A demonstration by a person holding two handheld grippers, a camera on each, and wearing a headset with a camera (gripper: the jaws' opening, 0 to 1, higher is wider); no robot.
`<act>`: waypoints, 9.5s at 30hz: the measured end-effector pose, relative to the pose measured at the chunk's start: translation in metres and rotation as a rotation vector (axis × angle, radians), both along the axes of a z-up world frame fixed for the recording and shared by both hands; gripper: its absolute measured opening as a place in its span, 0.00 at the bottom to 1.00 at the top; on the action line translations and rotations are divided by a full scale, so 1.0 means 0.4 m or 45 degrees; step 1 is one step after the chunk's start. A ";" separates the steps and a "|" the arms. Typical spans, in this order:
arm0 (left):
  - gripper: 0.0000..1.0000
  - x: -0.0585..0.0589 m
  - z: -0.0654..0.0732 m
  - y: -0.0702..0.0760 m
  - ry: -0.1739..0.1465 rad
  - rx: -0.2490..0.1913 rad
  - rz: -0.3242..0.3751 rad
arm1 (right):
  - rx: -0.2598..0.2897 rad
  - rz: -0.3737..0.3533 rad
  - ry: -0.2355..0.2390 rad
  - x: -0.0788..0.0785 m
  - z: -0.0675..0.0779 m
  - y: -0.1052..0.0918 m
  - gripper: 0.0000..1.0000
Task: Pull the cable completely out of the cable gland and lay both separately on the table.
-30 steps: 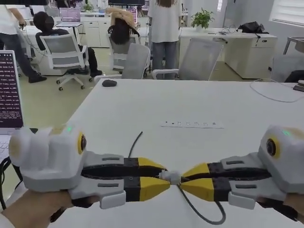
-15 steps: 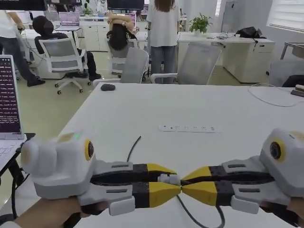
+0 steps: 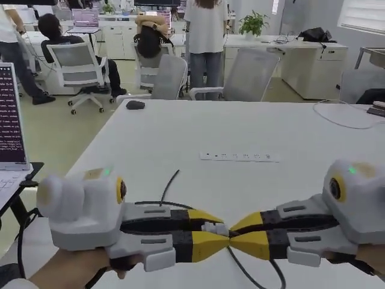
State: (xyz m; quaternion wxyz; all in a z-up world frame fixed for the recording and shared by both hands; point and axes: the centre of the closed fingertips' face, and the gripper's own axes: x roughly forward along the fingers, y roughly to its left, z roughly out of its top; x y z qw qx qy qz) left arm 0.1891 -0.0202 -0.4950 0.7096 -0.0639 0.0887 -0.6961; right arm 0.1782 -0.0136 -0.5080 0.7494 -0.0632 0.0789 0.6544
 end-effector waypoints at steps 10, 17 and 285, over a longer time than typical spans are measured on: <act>0.16 0.008 -0.010 0.023 -0.003 -0.004 0.050 | -0.133 -0.027 -0.064 0.009 -0.062 -0.034 0.02; 0.16 0.023 0.001 0.041 0.022 -0.039 0.084 | -0.313 -0.090 -0.096 0.030 -0.147 -0.100 0.02; 0.16 0.119 -0.088 -0.032 -0.070 0.223 0.299 | -0.340 -0.118 -0.381 0.134 -0.097 -0.108 0.02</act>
